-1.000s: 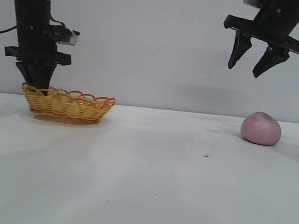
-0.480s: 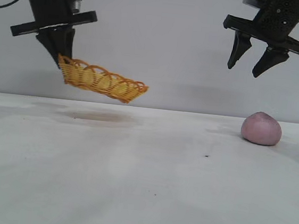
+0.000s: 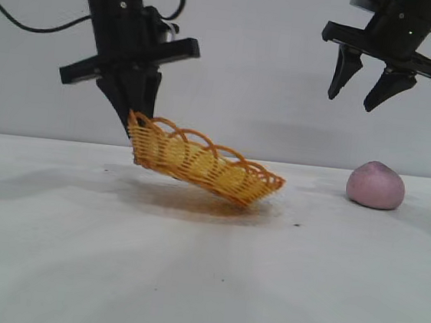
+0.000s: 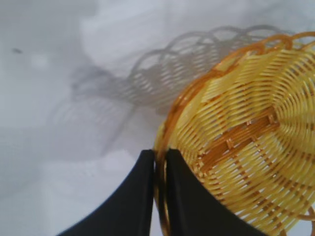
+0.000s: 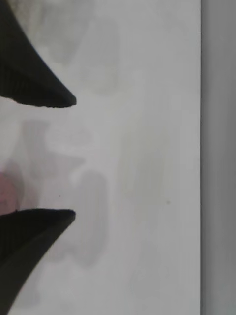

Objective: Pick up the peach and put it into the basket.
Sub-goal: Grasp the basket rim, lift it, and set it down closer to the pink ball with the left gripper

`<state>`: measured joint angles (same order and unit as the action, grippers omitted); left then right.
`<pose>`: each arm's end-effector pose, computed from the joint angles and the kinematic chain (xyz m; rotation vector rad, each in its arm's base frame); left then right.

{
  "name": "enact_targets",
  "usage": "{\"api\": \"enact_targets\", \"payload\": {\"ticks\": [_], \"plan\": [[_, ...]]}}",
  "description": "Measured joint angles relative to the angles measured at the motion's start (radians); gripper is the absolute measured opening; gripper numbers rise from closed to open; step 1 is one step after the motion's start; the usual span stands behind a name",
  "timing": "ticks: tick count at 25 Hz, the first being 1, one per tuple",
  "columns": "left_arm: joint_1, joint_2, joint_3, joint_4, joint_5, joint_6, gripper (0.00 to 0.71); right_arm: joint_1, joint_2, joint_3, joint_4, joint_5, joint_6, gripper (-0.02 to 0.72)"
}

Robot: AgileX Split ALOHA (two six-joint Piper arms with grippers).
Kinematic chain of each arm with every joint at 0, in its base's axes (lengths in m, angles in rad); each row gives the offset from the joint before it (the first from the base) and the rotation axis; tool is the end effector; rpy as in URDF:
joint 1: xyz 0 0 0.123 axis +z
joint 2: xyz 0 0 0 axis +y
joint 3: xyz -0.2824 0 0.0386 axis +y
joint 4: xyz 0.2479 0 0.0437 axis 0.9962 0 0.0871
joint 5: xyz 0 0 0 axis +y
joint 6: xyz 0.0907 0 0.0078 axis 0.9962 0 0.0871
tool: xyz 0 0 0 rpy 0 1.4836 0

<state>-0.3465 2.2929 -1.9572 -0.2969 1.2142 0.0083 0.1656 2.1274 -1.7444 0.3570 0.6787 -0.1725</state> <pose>0.4380 -0.1847 0.1821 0.4038 3.0229 -0.4571 0.4704 0.0989 0.2183 -0.1610 2.5189 0.3900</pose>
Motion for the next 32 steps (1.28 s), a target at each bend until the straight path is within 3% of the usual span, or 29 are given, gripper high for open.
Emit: {"api": "enact_targets", "payload": {"ticks": [9,20,21,23,32], "plan": [[-0.015,0.005,0.011,-0.04,-0.157,-0.078,0.0,0.0,0.0,0.0,0.0,0.0,0.0,0.413],[-0.015,0.065,0.011,-0.044,-0.175,-0.084,0.0,0.0,0.0,0.0,0.0,0.0,0.0,0.413],[-0.015,0.065,0.011,-0.029,-0.174,-0.084,0.058,0.0,0.0,0.0,0.0,0.0,0.0,0.413],[-0.015,0.065,0.011,-0.006,-0.165,-0.084,0.058,0.0,0.0,0.0,0.0,0.0,0.0,0.413],[-0.015,0.065,0.008,0.018,-0.133,-0.069,0.427,0.0,0.0,0.0,0.0,0.0,0.0,0.413]]}}
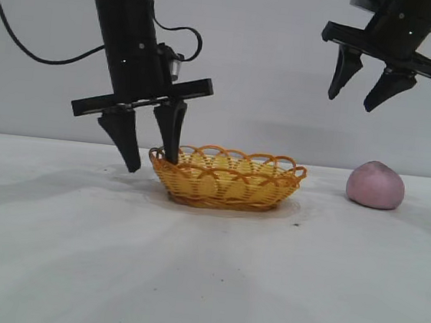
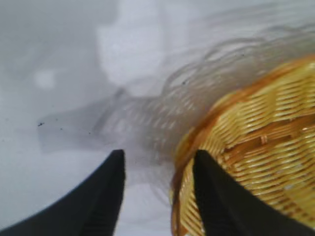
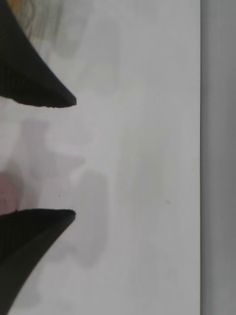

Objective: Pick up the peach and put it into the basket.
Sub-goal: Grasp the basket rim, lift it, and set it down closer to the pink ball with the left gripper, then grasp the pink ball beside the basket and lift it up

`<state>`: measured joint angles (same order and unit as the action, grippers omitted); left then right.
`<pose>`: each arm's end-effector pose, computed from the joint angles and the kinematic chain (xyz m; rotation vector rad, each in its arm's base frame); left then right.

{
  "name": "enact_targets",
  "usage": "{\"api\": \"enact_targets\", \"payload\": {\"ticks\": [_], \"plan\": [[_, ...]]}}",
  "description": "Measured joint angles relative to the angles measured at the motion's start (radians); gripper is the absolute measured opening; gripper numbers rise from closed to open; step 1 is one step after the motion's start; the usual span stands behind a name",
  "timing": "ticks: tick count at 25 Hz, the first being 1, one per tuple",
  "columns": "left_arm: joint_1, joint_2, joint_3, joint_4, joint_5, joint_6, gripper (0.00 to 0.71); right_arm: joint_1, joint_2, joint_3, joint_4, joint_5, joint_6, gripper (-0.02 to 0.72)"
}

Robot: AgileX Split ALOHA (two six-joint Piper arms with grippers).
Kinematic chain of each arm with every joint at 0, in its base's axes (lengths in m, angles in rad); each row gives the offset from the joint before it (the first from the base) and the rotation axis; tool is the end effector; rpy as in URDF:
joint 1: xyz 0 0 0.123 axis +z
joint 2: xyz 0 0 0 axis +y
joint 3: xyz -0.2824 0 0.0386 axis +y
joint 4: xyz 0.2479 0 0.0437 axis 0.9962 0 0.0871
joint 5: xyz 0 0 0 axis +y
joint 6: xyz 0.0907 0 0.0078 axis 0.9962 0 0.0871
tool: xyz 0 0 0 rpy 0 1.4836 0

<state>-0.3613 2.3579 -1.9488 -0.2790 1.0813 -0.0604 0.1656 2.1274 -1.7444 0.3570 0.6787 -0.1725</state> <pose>0.4488 -0.1933 0.1497 0.2845 2.9885 -0.4322 0.4704 0.0989 0.2183 -0.1610 2.5189 0.3900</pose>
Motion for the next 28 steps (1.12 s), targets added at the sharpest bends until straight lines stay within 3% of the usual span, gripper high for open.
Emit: {"api": "enact_targets", "payload": {"ticks": [6,9,15,18,28], "plan": [[0.0,0.002,-0.143,0.063,0.127,0.016,0.442,0.0,0.0,0.0,0.0,0.004,0.0,0.413],[0.0,-0.016,-0.217,0.162,0.138,0.016,0.442,0.0,0.0,0.0,0.0,0.007,0.0,0.413],[0.005,-0.092,-0.239,0.372,0.147,0.021,0.442,0.0,0.0,0.0,0.0,0.019,0.0,0.413],[0.043,-0.094,-0.239,0.36,0.148,0.038,0.442,0.0,0.0,0.0,0.0,0.021,0.0,0.413],[0.269,-0.105,-0.239,0.281,0.152,0.075,0.442,0.0,0.0,0.0,0.0,0.037,0.0,0.413]]}}
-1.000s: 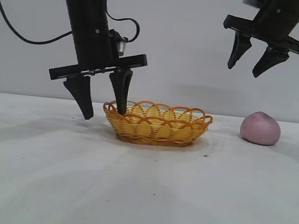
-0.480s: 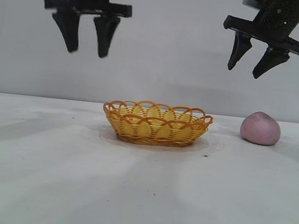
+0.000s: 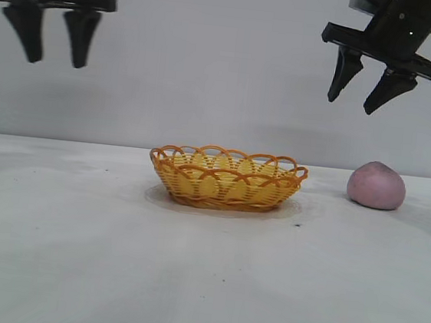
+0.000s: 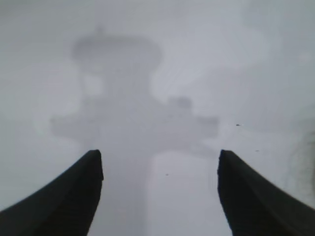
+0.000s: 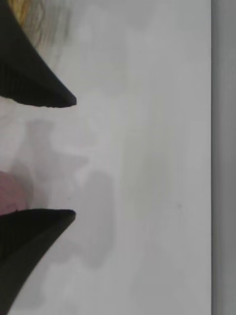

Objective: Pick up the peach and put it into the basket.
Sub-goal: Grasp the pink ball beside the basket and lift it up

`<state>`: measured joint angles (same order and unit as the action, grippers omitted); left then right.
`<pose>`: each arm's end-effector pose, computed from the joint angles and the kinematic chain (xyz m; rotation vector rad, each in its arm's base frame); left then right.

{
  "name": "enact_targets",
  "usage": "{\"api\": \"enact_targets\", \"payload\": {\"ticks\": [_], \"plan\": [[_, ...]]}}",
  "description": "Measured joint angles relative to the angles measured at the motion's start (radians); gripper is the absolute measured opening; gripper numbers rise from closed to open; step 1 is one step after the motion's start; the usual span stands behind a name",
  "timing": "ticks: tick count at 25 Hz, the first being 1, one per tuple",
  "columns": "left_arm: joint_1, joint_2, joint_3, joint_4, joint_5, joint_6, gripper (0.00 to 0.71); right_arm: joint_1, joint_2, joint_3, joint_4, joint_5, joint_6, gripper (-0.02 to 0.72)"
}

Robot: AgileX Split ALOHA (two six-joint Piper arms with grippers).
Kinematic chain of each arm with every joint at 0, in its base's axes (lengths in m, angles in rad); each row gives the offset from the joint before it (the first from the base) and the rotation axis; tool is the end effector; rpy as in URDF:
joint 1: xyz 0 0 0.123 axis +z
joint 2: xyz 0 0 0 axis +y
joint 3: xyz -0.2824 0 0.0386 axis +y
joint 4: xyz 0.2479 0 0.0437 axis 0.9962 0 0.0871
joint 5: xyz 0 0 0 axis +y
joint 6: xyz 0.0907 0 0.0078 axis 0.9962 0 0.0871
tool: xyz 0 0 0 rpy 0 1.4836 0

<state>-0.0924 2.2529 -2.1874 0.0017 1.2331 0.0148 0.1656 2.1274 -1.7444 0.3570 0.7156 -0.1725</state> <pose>0.4880 -0.0451 0.2600 0.1494 2.7783 -0.0172 0.4676 0.0993 0.2167 -0.1720 2.5536 0.3984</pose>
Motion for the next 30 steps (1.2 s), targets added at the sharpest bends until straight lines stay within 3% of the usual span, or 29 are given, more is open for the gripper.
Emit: {"api": "enact_targets", "payload": {"ticks": [4,13,20,30], "plan": [[0.024,-0.059,0.075,0.012,0.0,0.044,0.442,0.0,0.0,0.0,0.0,0.0,0.0,0.413],[0.024,-0.363,0.564,0.042,-0.004,0.055,0.442,0.0,0.0,0.0,0.0,0.0,0.0,0.413],[0.024,-0.734,0.912,0.04,-0.052,0.055,0.442,0.0,0.0,0.0,0.0,0.006,0.0,0.413],[0.024,-1.259,1.3,0.036,-0.169,0.057,0.442,0.0,0.0,0.0,0.0,0.008,0.0,0.413]]}}
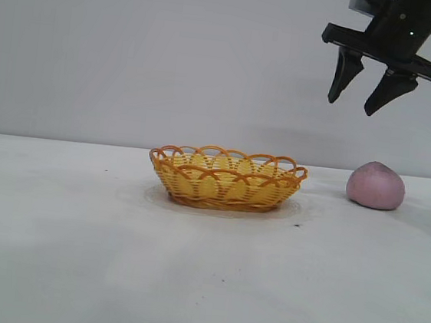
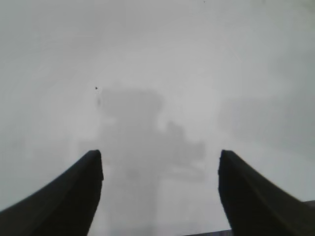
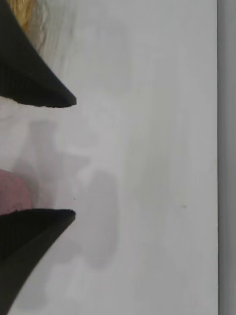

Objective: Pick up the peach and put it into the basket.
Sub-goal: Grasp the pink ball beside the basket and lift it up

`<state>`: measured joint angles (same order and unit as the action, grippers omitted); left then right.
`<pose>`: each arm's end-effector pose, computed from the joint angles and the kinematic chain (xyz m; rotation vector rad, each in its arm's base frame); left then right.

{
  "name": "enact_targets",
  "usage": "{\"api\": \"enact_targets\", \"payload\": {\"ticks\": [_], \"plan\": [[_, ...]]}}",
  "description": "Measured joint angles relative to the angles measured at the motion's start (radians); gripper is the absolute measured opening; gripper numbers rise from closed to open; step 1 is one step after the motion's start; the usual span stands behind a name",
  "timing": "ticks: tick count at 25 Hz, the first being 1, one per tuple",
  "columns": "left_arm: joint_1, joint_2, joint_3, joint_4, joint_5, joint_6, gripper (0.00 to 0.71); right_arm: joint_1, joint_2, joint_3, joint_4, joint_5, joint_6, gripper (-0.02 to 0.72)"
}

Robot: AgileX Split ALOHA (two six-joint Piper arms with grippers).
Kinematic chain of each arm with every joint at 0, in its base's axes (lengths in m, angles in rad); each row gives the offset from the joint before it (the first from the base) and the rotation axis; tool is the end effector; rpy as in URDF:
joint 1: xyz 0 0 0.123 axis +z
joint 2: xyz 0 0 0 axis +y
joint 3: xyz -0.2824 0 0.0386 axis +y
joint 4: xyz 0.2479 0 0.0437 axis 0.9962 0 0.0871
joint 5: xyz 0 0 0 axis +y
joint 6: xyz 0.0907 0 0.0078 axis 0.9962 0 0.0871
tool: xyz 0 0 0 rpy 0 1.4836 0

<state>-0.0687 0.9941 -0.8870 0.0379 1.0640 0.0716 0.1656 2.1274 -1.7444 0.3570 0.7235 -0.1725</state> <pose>0.1718 -0.0088 0.3173 0.1995 2.6468 0.0510 0.4669 0.0994 0.2163 -0.1743 2.5611 0.4003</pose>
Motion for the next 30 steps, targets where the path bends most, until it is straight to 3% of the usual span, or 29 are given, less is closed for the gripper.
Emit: {"api": "enact_targets", "payload": {"ticks": [11,21,30], "plan": [[0.0,-0.486,0.316,-0.046,-0.002,0.0,0.442,0.0,0.0,0.0,0.0,-0.006,0.0,0.413],[0.0,-0.937,0.393,-0.051,0.034,0.0,0.442,0.0,0.0,0.0,0.0,-0.014,0.0,0.413],[0.0,-1.012,0.396,-0.066,0.054,0.0,0.442,0.0,0.0,0.0,0.0,-0.021,0.0,0.413]]}}
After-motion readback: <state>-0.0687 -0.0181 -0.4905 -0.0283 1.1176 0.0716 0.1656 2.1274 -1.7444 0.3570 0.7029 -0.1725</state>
